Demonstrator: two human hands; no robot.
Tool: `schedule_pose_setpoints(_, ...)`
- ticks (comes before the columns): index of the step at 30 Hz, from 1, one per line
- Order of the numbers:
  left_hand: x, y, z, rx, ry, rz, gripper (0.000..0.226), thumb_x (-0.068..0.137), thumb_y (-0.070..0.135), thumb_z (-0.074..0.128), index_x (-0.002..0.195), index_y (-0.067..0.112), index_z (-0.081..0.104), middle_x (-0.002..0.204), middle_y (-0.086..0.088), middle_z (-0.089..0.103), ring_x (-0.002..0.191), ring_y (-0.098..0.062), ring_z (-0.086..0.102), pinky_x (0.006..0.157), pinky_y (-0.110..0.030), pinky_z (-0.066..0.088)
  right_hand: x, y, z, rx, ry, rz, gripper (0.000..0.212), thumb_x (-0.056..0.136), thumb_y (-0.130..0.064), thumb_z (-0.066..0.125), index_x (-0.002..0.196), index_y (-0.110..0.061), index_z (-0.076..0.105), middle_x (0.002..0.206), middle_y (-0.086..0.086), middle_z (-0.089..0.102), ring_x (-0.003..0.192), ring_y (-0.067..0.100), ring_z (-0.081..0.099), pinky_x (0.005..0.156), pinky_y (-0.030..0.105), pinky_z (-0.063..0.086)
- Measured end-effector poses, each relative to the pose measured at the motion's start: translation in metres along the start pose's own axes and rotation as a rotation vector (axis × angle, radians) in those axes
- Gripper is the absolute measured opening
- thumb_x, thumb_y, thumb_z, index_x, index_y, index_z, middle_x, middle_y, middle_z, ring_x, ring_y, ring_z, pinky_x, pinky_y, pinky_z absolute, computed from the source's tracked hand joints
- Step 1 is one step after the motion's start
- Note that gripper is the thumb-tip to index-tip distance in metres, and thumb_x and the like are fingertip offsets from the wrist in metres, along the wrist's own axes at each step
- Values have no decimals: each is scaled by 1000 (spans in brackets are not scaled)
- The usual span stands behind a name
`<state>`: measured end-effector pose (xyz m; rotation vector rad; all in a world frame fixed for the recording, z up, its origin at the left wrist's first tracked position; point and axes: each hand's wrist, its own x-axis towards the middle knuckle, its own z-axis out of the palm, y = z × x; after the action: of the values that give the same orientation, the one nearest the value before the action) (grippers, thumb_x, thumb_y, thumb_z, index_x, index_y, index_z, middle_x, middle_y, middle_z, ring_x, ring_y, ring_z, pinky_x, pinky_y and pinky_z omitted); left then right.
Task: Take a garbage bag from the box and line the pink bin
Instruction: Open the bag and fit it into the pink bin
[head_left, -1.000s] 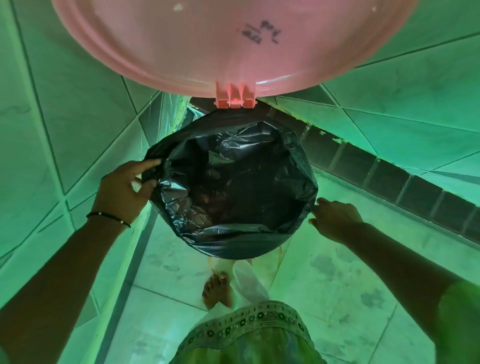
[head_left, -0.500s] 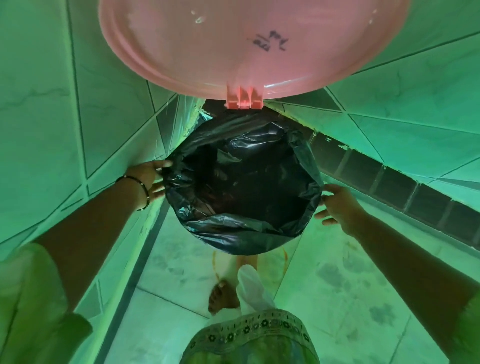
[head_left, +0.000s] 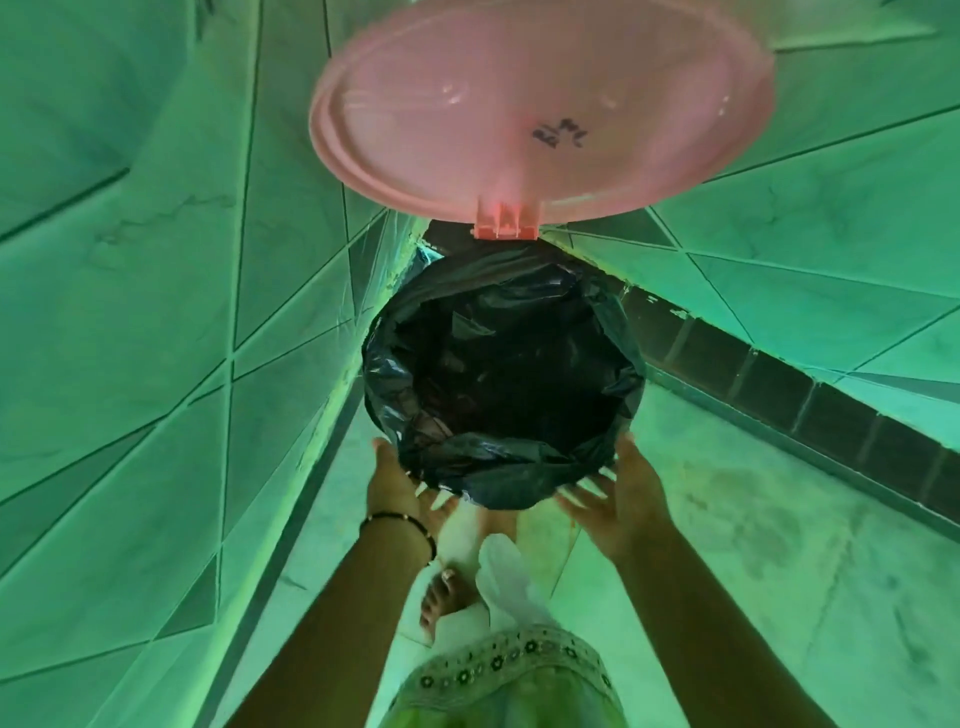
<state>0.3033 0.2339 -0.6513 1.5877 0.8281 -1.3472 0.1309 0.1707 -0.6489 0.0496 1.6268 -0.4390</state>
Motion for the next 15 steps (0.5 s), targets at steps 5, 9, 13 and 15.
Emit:
schedule_pose_setpoints(5,7,-15,-3,-145,-132,-123,78,88,69,18,146,18,29,152,-9,33,139,-34,31,111,-56,22,21,28,-19,395,-186,136,81,88,-69,16,124,-7,54,126,15,58,127,32,47,107,51,30)
schedule_pose_setpoints(9,32,-4,-8,-121,-147,-150,87,82,76,15,146,18,30,151,-11,36,137,-36,34,112,-57,25,41,12,-17,413,-145,98,83,86,-72,17,122,-7,54,139,16,50,126,36,47,105,51,36)
schedule_pose_setpoints(13,39,8,-4,-129,-196,-142,88,82,76,15,146,18,30,151,-13,35,136,-38,34,112,-56,26,53,-13,-10,380,-155,81,84,85,-73,17,125,-8,53,141,15,47,130,37,43,110,52,31)
schedule_pose_setpoints(15,36,13,-2,-37,-133,-134,86,84,74,14,145,16,31,150,-11,37,136,-35,36,112,-54,26,53,-22,-13,266,-131,53,82,88,-69,16,120,-4,55,128,15,57,124,34,49,106,49,38)
